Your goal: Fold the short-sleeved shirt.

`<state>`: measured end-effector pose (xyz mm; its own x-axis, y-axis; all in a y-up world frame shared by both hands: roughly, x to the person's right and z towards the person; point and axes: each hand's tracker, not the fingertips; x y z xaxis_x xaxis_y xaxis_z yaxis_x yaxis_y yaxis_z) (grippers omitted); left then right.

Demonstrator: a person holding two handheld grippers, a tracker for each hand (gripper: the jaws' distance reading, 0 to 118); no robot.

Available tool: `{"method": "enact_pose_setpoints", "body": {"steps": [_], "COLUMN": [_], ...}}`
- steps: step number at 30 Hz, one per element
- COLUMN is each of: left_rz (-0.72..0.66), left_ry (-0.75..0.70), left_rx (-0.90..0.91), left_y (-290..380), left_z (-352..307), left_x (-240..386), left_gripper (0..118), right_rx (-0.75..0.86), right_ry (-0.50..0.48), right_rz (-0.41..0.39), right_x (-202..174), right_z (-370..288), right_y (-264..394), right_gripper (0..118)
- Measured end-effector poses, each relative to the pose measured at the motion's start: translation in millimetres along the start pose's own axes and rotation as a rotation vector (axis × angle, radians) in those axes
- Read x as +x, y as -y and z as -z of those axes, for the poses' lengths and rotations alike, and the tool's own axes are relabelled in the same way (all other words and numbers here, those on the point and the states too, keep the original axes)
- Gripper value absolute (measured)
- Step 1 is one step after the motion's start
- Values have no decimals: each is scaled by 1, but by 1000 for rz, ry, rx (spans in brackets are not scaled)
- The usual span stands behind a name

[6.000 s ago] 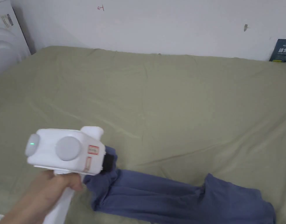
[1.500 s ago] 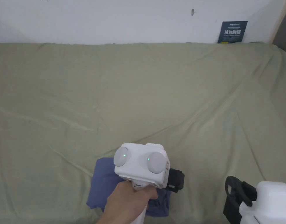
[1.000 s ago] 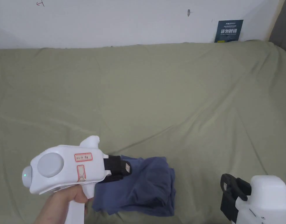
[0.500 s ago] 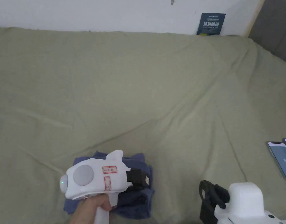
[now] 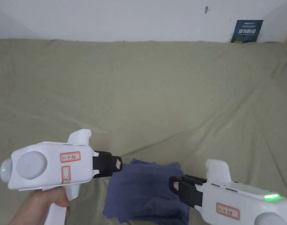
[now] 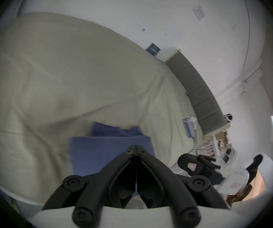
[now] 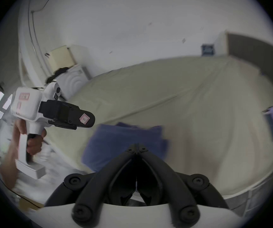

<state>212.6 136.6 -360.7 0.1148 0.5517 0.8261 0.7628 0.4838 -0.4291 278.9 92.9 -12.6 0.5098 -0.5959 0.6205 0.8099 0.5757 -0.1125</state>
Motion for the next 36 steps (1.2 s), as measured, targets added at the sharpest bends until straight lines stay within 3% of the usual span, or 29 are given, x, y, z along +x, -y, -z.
{"method": "enact_pose_setpoints", "body": {"steps": [3,8,10,13,14,15,16,17,24,27,28,29,30,31,36], "left_rz": [-33,-60,-71,-87,-91,-100,-96,-97,-94,-127,-131,-146,-143,-114,-116], "left_ry": [-49,-63,-32,115,183,251,281,301,368,465,475,468,458,363,399], "left_rx": [-9,-54,-81,-121,-145,-177,-220,-239,-266,-232,-236,-229,-228,-220,-245], "left_y": [3,10,10,11,11,12,14,17,15,18,16,17,14,12,15], "left_z": [-6,0,7,15,20,27,38,50,114,127,127,123,119,118,119], "left_x": [-28,-54,-67,-70,-72,-74,-73,-78,-72,-72,-74,-79,-81,-83,-84], "left_gripper": [0,0,0,0,8,36,98,118,115,115,109,89,46,27,27], "right_rx": [-110,-242,-224,-221,-229,-231,-234,-240,-243,-242,-240,-238,-236,-231,-221], "right_ry": [-174,-245,-382,-366,-363,-364,-365,-374,-405,-406,-406,-405,-406,-410,-380], "right_rz": [86,228,353,330,309,302,307,316,348,347,349,351,350,352,325], "right_x": [27,91,113,113,111,111,112,114,119,120,120,120,118,119,111], "right_z": [39,75,72,71,71,71,72,72,73,73,73,73,72,71,66], "right_y": [-7,9,13,9,9,8,6,5,8,9,9,9,10,10,8], "right_gripper": [0,0,0,0,0,0,0,0,0,0,0,0,0,0,0]}}
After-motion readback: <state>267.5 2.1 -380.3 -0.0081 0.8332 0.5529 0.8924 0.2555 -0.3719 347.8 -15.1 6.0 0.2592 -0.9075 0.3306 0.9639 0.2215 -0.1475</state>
